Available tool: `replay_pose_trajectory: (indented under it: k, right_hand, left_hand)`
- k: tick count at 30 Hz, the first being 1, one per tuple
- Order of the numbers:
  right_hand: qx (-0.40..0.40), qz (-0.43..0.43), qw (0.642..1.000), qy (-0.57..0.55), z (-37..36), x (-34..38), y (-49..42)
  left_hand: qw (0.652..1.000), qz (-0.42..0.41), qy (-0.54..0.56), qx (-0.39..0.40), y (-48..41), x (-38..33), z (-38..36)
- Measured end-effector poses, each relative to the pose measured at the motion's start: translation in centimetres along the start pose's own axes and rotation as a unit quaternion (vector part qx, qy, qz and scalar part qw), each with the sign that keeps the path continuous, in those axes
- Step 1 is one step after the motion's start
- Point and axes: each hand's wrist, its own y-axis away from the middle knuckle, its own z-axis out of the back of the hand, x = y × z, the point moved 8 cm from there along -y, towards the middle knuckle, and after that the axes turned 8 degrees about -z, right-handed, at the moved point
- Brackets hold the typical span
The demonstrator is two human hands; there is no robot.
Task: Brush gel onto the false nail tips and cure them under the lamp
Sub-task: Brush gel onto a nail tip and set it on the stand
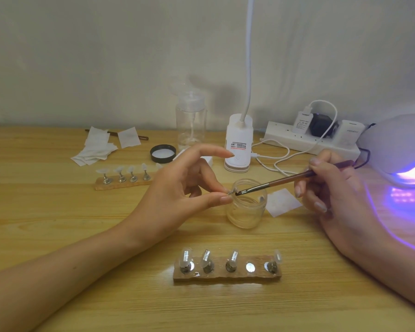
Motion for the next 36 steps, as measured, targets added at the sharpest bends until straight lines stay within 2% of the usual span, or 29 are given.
replay_pose_trajectory:
  k: [5,8,15,19,23,31,36]
  right_hand:
    - [0.008,0.015,0.999,-0.032,-0.02,0.37,0.15]
    - [0.024,0.01,1.0,-0.015,-0.47,0.2,0.15]
    - [-0.001,-0.001,1.0,-0.012,0.08,0.03,0.01]
    - [0.018,0.02,0.999,-0.033,-0.15,0.48,0.14]
    - [0.033,0.017,0.999,-0.008,-0.52,0.33,0.16]
    - [0.0,0.018,1.0,-0.016,0.07,0.43,0.18]
    - [0.028,0.022,0.999,-0.024,-0.49,0.48,0.32]
  left_hand:
    - [1.0,-0.001,0.004,-0.001,0.03,0.04,-0.01]
    - [1.0,-0.006,-0.001,0.0,0.05,0.0,-0.01]
    - [1.0,-0.017,-0.009,0.0,0.06,-0.07,0.03]
    - [1.0,-0.027,-0.016,0.002,0.04,-0.12,0.03]
    - [0.999,-0.034,-0.026,0.004,0.05,-0.14,0.02]
    - [0.999,-0.04,-0.032,0.007,0.04,-0.18,0.03]
    - [0.998,-0.045,-0.036,0.008,0.03,-0.27,0.02]
